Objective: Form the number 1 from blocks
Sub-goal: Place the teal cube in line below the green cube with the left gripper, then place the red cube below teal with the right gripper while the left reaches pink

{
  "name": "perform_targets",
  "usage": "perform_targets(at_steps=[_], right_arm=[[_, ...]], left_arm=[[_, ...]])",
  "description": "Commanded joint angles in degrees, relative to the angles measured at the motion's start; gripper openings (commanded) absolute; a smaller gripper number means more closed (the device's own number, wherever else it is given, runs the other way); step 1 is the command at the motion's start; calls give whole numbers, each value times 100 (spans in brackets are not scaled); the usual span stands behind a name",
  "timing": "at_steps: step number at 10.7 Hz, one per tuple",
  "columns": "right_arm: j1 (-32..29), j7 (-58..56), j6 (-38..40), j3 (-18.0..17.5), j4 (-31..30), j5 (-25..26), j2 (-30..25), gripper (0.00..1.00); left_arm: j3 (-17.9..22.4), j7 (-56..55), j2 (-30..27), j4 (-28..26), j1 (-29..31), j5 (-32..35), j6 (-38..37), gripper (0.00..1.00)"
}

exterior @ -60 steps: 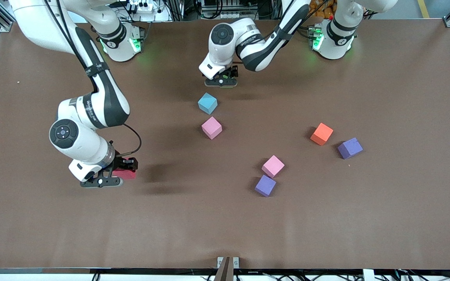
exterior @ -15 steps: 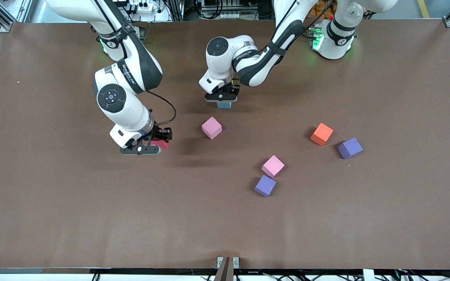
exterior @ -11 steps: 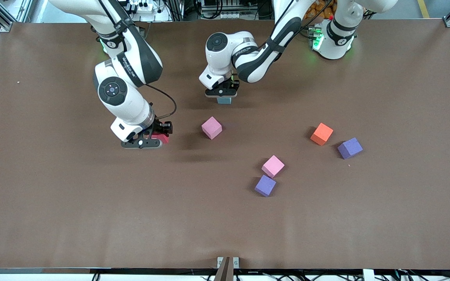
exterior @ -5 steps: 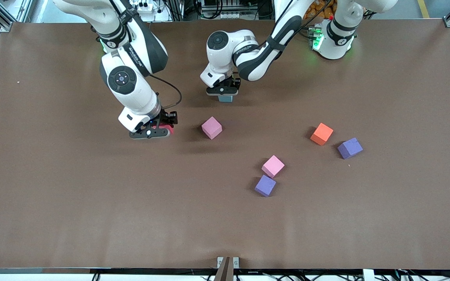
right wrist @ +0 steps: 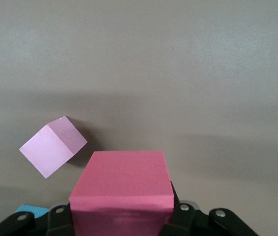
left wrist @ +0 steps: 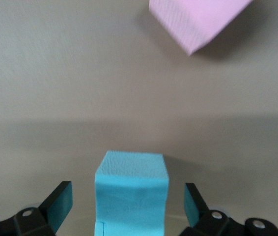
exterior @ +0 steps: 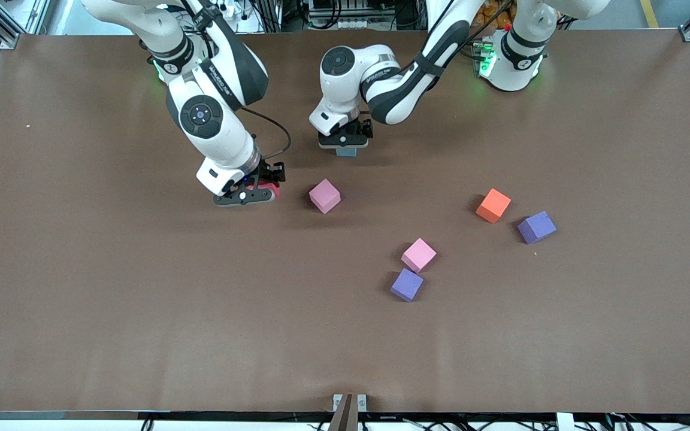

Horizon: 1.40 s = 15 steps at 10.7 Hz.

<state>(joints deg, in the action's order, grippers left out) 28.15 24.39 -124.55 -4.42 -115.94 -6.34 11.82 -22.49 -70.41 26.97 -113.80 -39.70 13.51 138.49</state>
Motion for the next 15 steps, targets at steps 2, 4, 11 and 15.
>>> perform_targets(at_steps=[2,4,11,15], right_arm=[[655,163,-51,554,-113,-95,-110,55],[814,233,-86,608,-95,-156,-66,55],[2299,1234,-552,1066,54,-227,487,55],[2836,1893,-948,1109,351,-227,1075,55]], left_arm=[[-72,18,-858,-169,488,-217,-278,100],[-19,88,-982,-107,892,-217,-278,100],[1279,1571,-1089,402,1413,-857,-375,100],[1931,1670,-650,719,1159,-1621,-542,100]])
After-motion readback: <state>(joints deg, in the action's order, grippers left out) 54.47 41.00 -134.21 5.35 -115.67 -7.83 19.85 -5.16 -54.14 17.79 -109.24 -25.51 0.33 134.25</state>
